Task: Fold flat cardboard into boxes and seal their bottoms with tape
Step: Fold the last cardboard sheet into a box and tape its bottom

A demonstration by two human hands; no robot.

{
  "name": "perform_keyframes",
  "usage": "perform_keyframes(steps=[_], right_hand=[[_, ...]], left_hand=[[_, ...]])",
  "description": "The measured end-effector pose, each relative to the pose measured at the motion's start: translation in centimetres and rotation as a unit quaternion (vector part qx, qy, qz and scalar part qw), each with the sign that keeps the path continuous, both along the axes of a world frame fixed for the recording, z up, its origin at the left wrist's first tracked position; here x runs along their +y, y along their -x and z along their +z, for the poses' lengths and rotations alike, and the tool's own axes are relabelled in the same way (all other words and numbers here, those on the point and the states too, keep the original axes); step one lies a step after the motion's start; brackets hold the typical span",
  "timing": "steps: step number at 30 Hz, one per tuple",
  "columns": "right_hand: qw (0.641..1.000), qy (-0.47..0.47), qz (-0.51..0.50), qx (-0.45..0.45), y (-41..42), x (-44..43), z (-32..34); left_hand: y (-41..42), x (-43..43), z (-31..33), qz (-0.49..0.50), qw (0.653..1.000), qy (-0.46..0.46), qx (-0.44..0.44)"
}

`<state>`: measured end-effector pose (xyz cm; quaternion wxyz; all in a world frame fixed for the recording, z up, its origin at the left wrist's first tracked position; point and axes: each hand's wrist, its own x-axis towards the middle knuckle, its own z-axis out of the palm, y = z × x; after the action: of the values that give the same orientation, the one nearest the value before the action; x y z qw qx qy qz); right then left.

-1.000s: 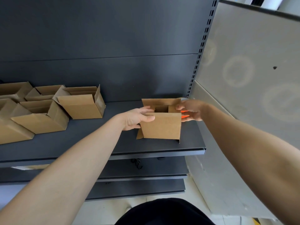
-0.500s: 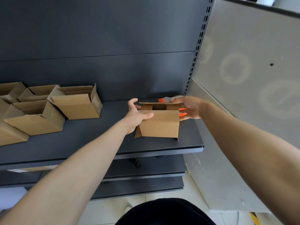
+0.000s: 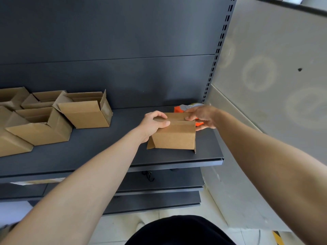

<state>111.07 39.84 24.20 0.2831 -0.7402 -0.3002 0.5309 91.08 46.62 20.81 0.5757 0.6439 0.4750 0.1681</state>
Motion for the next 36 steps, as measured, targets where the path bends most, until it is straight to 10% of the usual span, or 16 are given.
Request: perform_keyframes(steps=[25, 30, 36], right_hand=[[0.998, -0.027, -0.033, -0.042, -0.7, 1.9, -4.0], [0.950, -0.003, -0.001, -0.312, -2.6, 3.0, -3.9], [0.881, 0.098, 0.170, -0.429, -4.6, 3.1, -7.8]], left_hand=[[-1.3, 0.0, -0.5, 0.013, 0.995, -0.028, 0.092], [-1.3, -0.1, -1.0, 0.008, 0.995, -0.046, 0.092], [-1.5, -0.2, -1.6, 0.011, 0.993, -0.062, 0.104]])
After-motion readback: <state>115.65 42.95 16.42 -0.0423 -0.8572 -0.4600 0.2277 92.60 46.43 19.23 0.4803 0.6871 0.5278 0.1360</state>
